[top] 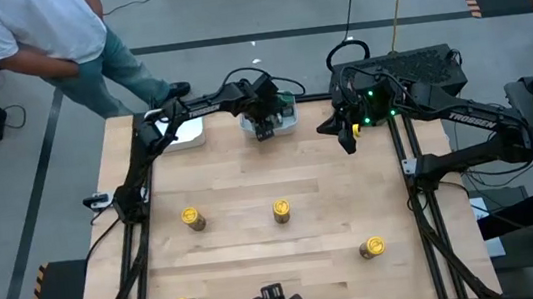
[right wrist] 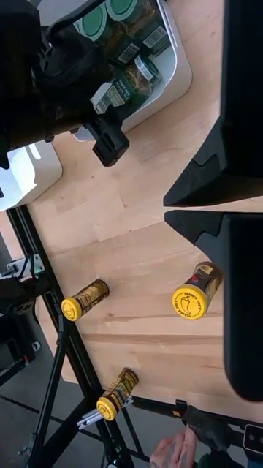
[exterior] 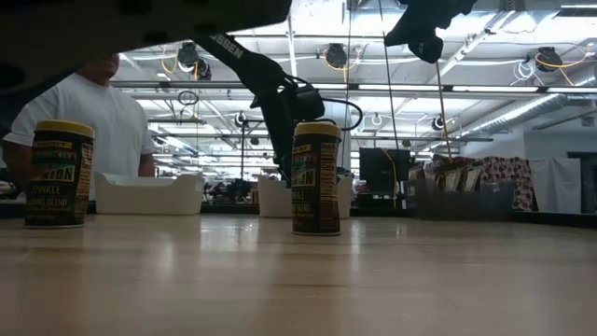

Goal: Sort spices by type
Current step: Put the green seasoning bottle into the right white bin

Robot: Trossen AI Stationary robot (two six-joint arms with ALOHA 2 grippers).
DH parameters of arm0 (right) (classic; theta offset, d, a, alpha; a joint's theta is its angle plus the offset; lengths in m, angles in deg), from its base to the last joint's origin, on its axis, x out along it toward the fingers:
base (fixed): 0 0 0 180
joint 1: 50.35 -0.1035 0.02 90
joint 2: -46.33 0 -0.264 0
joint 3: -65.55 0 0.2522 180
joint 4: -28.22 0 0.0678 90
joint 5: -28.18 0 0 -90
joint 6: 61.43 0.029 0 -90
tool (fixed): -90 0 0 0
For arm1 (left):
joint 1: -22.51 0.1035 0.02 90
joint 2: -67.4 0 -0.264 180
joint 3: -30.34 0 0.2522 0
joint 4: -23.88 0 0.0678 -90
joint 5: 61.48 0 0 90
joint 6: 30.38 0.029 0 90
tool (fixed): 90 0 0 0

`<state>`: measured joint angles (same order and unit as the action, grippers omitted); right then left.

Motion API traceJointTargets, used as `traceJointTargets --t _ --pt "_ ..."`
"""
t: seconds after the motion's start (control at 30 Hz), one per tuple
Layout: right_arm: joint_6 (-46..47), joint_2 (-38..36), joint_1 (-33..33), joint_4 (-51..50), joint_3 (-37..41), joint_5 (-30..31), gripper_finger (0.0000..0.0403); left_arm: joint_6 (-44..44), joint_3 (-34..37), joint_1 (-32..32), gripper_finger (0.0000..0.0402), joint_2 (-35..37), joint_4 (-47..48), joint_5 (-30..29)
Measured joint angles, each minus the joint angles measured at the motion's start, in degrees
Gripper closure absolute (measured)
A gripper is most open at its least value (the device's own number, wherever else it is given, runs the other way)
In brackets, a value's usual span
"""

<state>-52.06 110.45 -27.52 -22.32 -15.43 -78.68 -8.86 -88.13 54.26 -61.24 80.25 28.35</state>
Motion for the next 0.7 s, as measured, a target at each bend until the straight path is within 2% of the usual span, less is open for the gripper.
traceJointTargets --t 0.13,0.47,0.7 --pt "0.00 0.00 0.00 0.00 0.00 0.00 0.0403 0.36 0.02 0.04 0.0163 -0.04 0.22 0.04" --pt "0.00 0.00 0.00 0.02 0.02 0.00 0.0403 0.23 0.05 0.15 0.0310 -0.09 0.57 1.76" --pt "0.00 0.00 0.00 0.02 0.00 0.00 0.0403 0.38 0.13 0.11 0.0354 0.02 0.73 2.61"
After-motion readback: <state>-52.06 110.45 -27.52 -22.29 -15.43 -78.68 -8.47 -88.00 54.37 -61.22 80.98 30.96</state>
